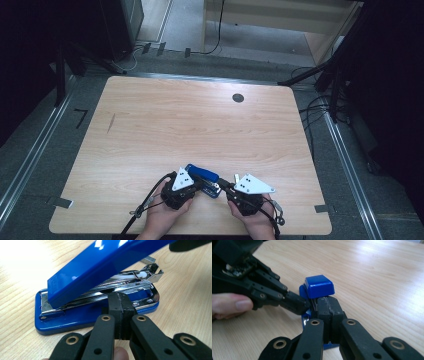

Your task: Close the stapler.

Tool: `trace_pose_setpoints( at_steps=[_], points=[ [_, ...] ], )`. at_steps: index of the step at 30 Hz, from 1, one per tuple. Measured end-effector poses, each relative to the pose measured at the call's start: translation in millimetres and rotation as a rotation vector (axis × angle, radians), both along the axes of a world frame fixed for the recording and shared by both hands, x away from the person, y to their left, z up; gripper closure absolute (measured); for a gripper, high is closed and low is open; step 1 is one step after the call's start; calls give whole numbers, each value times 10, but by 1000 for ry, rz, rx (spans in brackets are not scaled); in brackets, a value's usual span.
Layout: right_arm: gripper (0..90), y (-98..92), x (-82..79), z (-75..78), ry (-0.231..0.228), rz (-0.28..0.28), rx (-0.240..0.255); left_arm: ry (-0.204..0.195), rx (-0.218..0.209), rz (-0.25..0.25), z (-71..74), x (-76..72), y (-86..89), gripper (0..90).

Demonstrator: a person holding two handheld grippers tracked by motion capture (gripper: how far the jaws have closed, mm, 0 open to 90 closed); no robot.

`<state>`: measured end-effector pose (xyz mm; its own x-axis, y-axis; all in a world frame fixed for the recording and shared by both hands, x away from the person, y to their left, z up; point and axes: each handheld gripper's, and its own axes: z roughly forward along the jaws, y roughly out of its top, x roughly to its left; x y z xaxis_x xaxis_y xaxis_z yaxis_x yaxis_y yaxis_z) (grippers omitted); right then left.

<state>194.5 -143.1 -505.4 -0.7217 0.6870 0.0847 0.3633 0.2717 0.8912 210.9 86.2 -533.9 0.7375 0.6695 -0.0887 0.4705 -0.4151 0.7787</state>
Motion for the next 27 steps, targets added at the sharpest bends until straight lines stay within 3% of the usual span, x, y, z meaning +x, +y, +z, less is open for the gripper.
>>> trace_pose_setpoints(
  at_steps=[9, 14, 18, 27],
  points=[
    [900, 58, 26, 96, -27, 13, 15, -12, 7, 0, -2, -12, -13, 900],
    [900, 78, 32, 123, -32, 22, 17, -46, 34, -1, -2, -41, -42, 900],
    [900, 104, 47, 155, -43, 24, 17, -7, 4, -3, -2, -7, -9, 900],
    [900, 181, 99, 236, -53, 28, 30, -6, 2, -3, -2, -8, -11, 900]
  ],
)
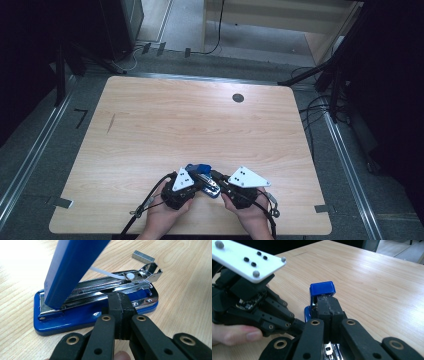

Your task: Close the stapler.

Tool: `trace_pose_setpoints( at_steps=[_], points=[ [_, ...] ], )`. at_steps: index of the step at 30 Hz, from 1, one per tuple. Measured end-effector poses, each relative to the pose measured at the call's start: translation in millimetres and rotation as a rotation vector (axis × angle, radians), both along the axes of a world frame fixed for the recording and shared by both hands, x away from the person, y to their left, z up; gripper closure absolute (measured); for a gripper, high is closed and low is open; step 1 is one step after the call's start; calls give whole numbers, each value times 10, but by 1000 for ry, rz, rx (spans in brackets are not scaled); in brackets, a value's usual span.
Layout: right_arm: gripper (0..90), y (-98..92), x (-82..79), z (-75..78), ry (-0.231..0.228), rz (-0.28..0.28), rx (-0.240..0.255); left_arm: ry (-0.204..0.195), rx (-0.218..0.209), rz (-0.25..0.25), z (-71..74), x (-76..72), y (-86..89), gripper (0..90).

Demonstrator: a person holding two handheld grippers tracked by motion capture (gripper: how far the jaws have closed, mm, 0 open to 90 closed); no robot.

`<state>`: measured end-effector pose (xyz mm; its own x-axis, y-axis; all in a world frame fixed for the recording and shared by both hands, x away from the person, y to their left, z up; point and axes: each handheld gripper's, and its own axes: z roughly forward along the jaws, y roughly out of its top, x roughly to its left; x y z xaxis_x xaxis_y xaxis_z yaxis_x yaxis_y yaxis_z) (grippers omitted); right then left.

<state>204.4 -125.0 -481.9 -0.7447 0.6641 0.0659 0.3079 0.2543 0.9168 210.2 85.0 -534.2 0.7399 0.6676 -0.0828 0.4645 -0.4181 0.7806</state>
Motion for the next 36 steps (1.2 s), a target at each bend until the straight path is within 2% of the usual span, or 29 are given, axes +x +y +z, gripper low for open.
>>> trace_pose_setpoints(
  at_steps=[11, 36],
  points=[
    [900, 86, 56, 70, -20, 16, -3, -23, 18, -2, 0, -21, -18, 900],
    [900, 321, 229, 176, -42, 53, 8, -38, 29, -4, 0, -31, -29, 900]
  ],
)
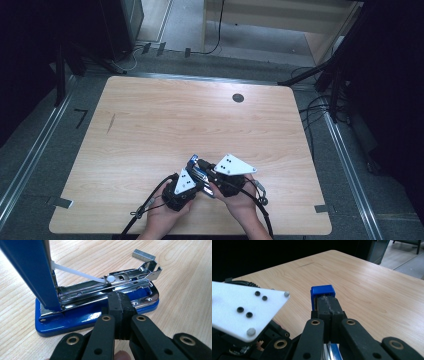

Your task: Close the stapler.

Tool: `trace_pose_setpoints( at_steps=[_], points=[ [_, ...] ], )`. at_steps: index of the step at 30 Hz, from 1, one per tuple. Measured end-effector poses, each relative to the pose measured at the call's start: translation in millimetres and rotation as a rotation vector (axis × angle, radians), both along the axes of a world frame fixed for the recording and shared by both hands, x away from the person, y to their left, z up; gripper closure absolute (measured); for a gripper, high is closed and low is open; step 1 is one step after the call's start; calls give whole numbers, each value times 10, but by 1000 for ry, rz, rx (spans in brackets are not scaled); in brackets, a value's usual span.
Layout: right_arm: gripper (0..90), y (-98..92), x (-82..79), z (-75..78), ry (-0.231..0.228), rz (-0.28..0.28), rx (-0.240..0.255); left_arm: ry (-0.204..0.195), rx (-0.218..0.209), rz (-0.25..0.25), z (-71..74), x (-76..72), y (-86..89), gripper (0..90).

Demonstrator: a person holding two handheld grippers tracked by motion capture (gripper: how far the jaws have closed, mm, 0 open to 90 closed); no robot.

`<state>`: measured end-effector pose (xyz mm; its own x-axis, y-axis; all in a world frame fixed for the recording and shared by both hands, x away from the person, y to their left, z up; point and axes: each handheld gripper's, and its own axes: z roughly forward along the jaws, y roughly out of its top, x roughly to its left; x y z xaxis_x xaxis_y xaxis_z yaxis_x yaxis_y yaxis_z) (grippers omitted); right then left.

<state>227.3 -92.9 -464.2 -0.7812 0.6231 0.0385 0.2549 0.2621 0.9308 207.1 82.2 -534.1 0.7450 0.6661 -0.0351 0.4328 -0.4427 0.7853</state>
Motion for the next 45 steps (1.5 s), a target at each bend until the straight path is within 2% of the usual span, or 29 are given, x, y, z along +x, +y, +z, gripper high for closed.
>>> trace_pose_setpoints(
  at_steps=[7, 16, 19, 21, 24, 32, 36, 41, 45],
  points=[
    [900, 65, 77, 10, 4, 20, 14, 0, 1, 2, 0, 0, 0, 900],
    [900, 227, 136, 13, -2, 48, 8, -1, 0, -3, -1, 1, 1, 900],
    [900, 292, 166, -17, -2, 46, -28, -3, 1, -4, -2, 1, 3, 900],
    [900, 318, 202, -66, 12, 44, -50, 0, 2, -6, 0, 2, 5, 900],
    [900, 316, 253, -120, 33, 52, -34, 1, 4, -7, 1, 3, 6, 900],
    [900, 397, 315, -152, 49, 60, -39, 2, 3, -6, 1, 2, 5, 900],
    [900, 422, 351, -184, 62, 74, -58, 1, 3, -6, 1, 2, 4, 900],
    [900, 419, 444, -209, 103, 107, -36, -1, 3, -7, 0, 2, 4, 900],
    [900, 458, 477, -194, 100, 120, -67, 0, 4, -7, 0, 2, 4, 900]
  ],
)
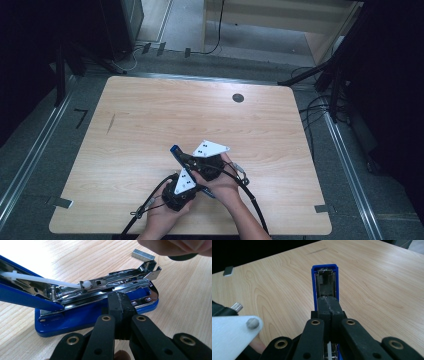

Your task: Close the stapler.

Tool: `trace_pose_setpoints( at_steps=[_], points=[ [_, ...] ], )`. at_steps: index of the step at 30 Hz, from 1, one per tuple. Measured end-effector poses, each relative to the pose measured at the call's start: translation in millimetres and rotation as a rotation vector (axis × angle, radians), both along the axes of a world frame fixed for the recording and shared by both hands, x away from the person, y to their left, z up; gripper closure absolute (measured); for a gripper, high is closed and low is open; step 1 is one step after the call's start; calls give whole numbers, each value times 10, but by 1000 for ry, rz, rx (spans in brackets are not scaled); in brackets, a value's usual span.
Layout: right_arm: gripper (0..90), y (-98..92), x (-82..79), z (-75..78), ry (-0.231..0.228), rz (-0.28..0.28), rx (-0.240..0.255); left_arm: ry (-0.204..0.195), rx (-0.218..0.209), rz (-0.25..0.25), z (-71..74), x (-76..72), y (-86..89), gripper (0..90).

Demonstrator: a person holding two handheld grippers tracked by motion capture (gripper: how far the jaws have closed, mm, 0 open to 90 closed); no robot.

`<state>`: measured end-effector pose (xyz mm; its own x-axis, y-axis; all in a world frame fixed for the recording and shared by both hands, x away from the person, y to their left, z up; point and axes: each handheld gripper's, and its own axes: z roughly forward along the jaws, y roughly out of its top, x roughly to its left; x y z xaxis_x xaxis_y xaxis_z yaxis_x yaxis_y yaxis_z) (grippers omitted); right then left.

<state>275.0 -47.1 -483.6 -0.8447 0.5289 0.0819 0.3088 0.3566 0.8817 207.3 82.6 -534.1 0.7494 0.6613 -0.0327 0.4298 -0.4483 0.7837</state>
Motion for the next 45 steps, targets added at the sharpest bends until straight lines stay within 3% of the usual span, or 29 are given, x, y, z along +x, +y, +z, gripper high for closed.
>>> trace_pose_setpoints(
  at_steps=[27, 34, 38, 42, 45],
  points=[
    [900, 237, 225, -97, 113, 31, -125, 9, -9, -2, 0, 13, 11, 900],
    [900, 347, 273, -172, 138, 38, -216, 6, -8, 0, 0, 5, 4, 900],
    [900, 350, 317, -162, 175, 37, -203, 6, -3, 0, 2, 3, 5, 900],
    [900, 361, 303, -151, 162, 34, -215, 5, -8, 9, 0, 4, 7, 900],
    [900, 347, 268, -121, 159, 39, -187, 9, -10, 15, 1, 8, 13, 900]
  ],
)
